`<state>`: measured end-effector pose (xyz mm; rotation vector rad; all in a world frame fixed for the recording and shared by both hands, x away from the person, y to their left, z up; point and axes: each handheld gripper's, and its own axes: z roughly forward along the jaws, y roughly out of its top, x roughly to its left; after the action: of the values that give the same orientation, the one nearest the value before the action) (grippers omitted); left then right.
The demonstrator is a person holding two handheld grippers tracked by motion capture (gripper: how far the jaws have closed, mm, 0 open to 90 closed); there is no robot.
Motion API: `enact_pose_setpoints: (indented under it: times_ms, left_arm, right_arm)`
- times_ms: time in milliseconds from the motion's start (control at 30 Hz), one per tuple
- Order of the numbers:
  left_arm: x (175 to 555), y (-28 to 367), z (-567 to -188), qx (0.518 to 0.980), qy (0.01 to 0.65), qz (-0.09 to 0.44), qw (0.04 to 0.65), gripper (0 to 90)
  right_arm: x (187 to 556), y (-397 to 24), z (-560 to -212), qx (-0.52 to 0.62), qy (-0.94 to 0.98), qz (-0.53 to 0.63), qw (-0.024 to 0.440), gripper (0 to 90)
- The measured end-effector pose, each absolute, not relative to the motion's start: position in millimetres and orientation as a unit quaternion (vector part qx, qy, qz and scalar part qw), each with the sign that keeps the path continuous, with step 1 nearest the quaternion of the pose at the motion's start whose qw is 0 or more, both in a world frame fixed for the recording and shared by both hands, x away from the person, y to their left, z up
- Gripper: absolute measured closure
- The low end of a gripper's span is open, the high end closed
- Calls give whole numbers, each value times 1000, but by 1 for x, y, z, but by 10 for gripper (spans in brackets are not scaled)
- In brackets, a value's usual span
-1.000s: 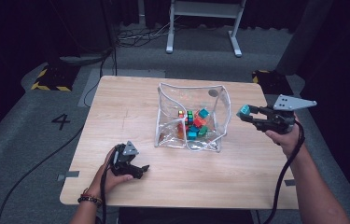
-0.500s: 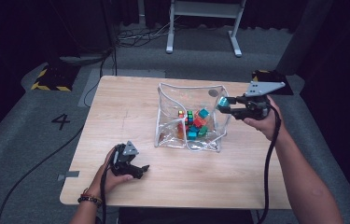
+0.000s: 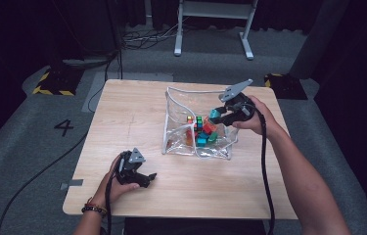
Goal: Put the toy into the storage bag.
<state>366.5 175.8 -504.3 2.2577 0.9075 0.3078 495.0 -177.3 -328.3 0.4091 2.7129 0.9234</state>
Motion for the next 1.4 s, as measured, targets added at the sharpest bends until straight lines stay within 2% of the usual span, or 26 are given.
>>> enact_pose_setpoints:
  times_ms: [333, 833, 967, 1167, 1400]
  left_arm:
    - [367, 176, -504, 866, 348, 119, 338, 88]
    - [366, 176, -504, 866, 348, 118, 337, 88]
    - [367, 176, -504, 866, 348, 118, 338, 88]
    - [367, 176, -504, 866, 348, 118, 338, 88]
    - [367, 176, -504, 867, 348, 118, 338, 88]
  right_arm:
    - [504, -169, -346, 157, 957, 212, 121, 592]
    - [502, -174, -351, 166, 958, 204, 114, 582]
    - [499, -176, -348, 169, 953, 219, 124, 529]
    - [492, -189, -341, 179, 938, 264, 134, 504]
    - [470, -220, -326, 203, 904, 344, 154, 396]
